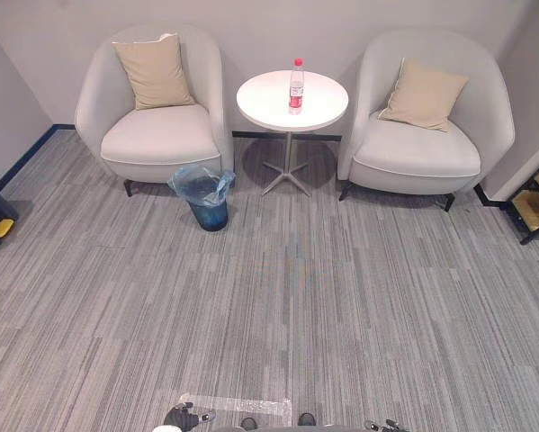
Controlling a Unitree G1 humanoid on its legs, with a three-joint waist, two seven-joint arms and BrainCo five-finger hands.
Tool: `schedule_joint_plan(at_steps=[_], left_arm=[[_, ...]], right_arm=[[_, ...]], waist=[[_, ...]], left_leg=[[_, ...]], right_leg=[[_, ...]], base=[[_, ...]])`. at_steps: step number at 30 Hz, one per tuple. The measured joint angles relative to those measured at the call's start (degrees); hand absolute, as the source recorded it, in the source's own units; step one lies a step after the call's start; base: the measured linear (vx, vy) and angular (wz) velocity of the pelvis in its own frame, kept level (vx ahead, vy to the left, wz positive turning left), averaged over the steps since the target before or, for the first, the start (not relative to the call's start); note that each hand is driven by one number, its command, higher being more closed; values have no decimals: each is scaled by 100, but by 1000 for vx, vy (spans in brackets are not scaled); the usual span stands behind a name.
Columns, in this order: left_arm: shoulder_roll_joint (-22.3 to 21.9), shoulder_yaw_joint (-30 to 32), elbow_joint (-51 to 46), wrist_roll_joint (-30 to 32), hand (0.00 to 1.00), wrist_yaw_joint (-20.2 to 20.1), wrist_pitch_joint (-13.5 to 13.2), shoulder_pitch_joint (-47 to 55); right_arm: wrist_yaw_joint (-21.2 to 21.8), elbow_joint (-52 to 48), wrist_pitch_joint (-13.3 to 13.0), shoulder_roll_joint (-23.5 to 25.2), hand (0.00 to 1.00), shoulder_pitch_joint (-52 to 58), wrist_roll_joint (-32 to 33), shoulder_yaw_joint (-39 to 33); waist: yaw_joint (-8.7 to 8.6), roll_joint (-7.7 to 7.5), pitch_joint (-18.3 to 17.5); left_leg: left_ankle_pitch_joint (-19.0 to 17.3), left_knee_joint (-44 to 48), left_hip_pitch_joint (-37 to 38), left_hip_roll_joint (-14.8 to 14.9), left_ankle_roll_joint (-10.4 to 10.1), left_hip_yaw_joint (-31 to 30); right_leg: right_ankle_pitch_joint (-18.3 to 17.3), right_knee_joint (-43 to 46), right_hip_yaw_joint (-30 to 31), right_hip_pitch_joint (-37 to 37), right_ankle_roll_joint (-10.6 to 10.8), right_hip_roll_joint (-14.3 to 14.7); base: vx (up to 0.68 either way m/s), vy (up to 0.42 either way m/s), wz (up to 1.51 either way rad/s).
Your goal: Gather rubbish on tea table into small bin, then transfer packed bag to large trash can.
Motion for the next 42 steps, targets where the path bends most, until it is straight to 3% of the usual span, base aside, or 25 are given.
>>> schedule_joint_plan(at_steps=[14, 29, 33, 34, 37, 38, 40, 42], left_arm=[[77, -187, 78, 118, 0, 122, -3, -77], [134, -335, 85, 116, 0, 121, 2, -127], [168, -377, 42, 109, 0, 116, 5, -296], [183, -415, -24, 106, 0, 112, 6, -313], [184, -389, -274, 99, 0, 118, 1, -363], [138, -267, -371, 94, 0, 121, -14, -341], [111, -235, -435, 41, 0, 139, -14, -338], [113, -211, -452, -53, 0, 162, -63, -362]], right_arm=[[-95, 61, -67, -25, 0, -69, -209, 285], [-91, 108, -74, -63, 0, -125, -194, 474], [-82, 97, -93, -99, 0, -197, -95, 534], [-91, 84, -120, -117, 0, -193, 26, 605], [-91, 17, -120, -137, 0, -199, 44, 617], [-96, -109, -118, -146, 0, -169, 62, 619], [-97, -132, -121, -174, 0, -177, 64, 618], [-124, -122, -116, -180, 0, -186, 68, 617]], waist=[[16, -88, 50], [-23, -106, 52], [-24, -82, 242], [-12, -47, 288], [31, -61, 407], [42, -43, 447], [18, 1, 463], [34, -1, 476]], left_leg=[[225, -190, 1, -27, 31, -343], [196, -133, -104, -19, -19, -310], [-534, 1261, -707, 100, -129, -241], [-770, 2173, -1042, 219, -318, -26], [-725, 3684, -1674, 330, -384, 219], [-917, 4331, -1975, 458, -208, 369], [-1058, 4492, -2227, 570, -236, 457], [-1053, 4055, -2521, 531, -243, 465]], right_leg=[[-6, 0, -426, 56, 8, -21], [-89, 56, -409, -56, -57, -19], [-478, 687, -372, -296, -170, -6], [-741, 935, -290, -379, -295, 11], [-1025, 1339, -118, -361, -377, -64], [-1196, 1541, -54, -349, -411, -103], [-1313, 1625, 57, -344, -412, -154], [-1384, 1598, 213, -276, -387, -297]], base=[[-39, -25, 13], [-21, -7, 0], [13, -29, -7], [-15, -26, -10], [48, -44, -20], [138, -10, -34], [146, 52, -29], [256, 108, -31]])
